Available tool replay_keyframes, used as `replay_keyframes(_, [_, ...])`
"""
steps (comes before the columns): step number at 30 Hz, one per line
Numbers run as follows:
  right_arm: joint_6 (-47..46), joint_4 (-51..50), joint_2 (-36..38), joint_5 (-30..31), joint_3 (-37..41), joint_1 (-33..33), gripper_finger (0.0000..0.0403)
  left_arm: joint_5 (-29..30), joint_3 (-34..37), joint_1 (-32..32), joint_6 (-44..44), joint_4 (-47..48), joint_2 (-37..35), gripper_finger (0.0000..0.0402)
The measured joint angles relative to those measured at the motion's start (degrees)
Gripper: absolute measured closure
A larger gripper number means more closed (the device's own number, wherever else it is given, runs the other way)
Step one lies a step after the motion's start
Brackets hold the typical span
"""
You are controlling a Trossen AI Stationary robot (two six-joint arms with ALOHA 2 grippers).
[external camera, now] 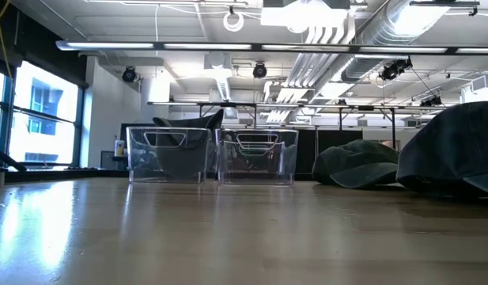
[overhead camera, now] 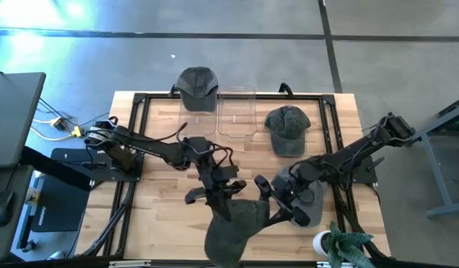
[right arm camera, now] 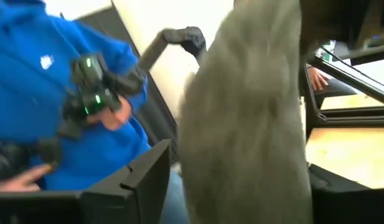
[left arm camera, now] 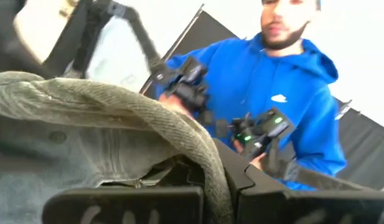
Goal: Pick & Place hat
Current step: Put the bottom black cap into the right transparent bin
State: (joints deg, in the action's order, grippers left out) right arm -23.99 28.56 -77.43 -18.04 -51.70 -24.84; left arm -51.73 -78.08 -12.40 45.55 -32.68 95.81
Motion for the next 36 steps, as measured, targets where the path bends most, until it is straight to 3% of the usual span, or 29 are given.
replay_keyframes(8, [5.87,-1.77,-0.02,1.14,0.00,-3.47,0.0180,-1.44,0.00,0.02,4.53,-4.46,-0.59,0.0399])
replay_keyframes(17, [-3.22,0.32,-0.02,-0.35,0.00,-6.44,0.0197,-2.74,0.00,0.07,3.98,-3.49,-0.61,0.0399])
replay_keyframes(21, [-4.06,3.63,-0.02,1.01,0.00,-6.42,0.0246,-2.99,0.00,0.64,0.70,1.55,-0.61,0.0399])
replay_keyframes(28, [-2.99,4.03,-0.02,5.13,0.00,-6.44,0.0389,-2.52,0.00,3.17,-2.33,6.33,-0.61,0.0399])
replay_keyframes(32, [-6.41,4.76,-0.02,6.73,0.00,-6.44,0.0384,-1.24,0.00,5.59,-5.96,9.64,-0.61,0.0386])
replay_keyframes(36, [-7.88,3.08,-0.04,8.12,0.00,-6.44,0.0398,-1.83,-0.02,9.24,-10.37,19.63,-0.32,0.0338])
